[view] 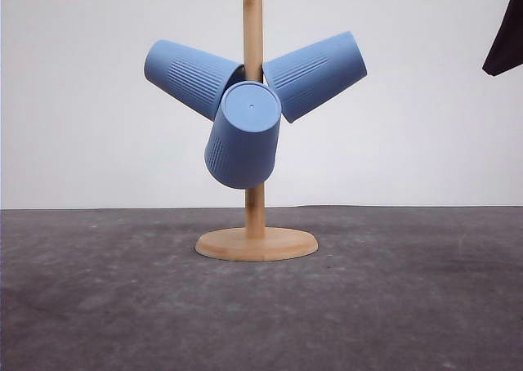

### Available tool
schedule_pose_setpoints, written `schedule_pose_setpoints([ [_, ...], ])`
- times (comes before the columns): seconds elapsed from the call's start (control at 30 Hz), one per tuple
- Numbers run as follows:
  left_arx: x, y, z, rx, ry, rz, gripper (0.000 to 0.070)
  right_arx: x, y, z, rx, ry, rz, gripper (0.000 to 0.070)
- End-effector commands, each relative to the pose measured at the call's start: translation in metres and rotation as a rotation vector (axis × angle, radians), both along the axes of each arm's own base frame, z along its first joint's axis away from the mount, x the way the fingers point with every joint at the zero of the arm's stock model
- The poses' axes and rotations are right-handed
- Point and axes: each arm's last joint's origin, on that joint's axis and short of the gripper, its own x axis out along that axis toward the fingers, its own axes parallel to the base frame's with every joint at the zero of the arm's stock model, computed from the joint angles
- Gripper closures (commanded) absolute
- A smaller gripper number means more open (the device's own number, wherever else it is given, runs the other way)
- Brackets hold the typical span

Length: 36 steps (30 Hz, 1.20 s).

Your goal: Place three cups

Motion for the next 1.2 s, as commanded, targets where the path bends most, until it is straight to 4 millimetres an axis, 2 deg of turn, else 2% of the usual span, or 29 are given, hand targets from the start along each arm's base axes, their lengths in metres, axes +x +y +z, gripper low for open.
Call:
schedule_pose_setpoints([
  [0.0,0.0,0.001,-0.003,-0.017,-0.016,0.019,0.07,0.002,0.0,0.002,-0.002,-0.012,0.005,0.0684],
  [0.2,-0.002,0.001,-0.016,-0.019,-0.012,0.041,0.07,0.002,0.0,0.002,-0.002,-0.012,0.005,0.0684],
  [0.87,-0.002,0.002,-0.016,-0.018,-0.008,0.055,0.07,0.002,0.001,0.003,-0.008,-0.019,0.006,0.0684],
  [1.07,-0.002,0.002,-0.016,-0.018,-0.009,0.055,0.07,-0.006,-0.005,0.01,-0.137,-0.165,-0.067,0.0689],
  [1.17,-0.002,0.002,-0.016,-0.018,-0.009,0.055,0.07,-0.018,-0.009,-0.006,-0.16,-0.251,-0.131,0.0689],
])
